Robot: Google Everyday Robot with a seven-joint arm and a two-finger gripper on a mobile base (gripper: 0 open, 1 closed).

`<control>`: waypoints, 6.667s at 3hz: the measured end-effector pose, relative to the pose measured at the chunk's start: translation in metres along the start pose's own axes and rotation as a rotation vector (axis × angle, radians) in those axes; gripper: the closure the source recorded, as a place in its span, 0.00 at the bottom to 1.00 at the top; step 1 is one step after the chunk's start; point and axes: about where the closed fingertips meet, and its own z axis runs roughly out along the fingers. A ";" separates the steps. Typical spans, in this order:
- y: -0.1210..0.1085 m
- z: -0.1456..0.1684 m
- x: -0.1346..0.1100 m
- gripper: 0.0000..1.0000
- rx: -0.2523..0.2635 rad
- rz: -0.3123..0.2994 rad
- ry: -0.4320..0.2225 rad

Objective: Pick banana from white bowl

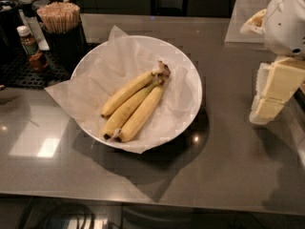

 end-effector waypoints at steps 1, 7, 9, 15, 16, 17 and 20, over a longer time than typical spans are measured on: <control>0.003 -0.002 -0.045 0.00 -0.017 -0.141 -0.036; -0.032 0.063 -0.135 0.00 -0.144 -0.269 -0.223; -0.023 0.082 -0.161 0.00 -0.195 -0.334 -0.195; -0.044 0.139 -0.167 0.00 -0.205 -0.270 -0.359; -0.044 0.139 -0.167 0.19 -0.205 -0.270 -0.359; -0.044 0.139 -0.167 0.42 -0.205 -0.270 -0.359; -0.044 0.138 -0.168 1.00 -0.203 -0.273 -0.357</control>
Offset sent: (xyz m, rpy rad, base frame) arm 0.0091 0.1100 0.0029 0.0189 0.0347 0.3683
